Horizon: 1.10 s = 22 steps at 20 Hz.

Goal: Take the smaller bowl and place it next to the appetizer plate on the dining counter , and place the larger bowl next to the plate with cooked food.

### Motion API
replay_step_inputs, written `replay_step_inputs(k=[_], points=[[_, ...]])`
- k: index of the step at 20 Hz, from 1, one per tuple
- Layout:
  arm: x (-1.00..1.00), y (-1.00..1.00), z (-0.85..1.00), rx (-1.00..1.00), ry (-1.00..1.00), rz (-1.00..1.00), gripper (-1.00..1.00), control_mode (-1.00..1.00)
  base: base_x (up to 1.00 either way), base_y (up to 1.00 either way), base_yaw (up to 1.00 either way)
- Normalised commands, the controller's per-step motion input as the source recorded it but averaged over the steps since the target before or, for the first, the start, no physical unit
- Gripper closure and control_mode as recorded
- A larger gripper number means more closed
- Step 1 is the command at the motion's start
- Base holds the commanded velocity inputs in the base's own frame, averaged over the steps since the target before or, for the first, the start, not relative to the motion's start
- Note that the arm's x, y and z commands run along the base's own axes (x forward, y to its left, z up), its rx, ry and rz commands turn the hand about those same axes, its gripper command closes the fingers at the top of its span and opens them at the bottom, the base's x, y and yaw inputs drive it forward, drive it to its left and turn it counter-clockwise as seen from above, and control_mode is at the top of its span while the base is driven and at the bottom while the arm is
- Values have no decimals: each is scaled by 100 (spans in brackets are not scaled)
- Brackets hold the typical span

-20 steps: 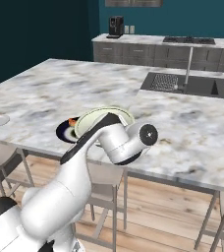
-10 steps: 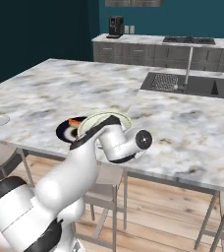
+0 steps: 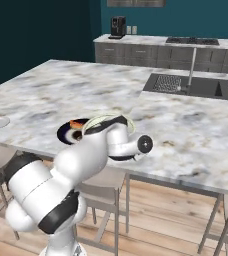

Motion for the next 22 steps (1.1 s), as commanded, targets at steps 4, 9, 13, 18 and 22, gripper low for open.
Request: replay_step_inputs(k=[4,9,13,18,22], points=[[42,0,-20,5,0,-1,100,-100,0,0,0],[27,0,-40,0,0,-4,100,-100,0,0,0],[24,0,-37,0,0,-5,100,-100,0,0,0],[39,0,-22,0,0,-5,100,-100,0,0,0],[42,0,-17,0,0,-5,100,-100,0,0,0]])
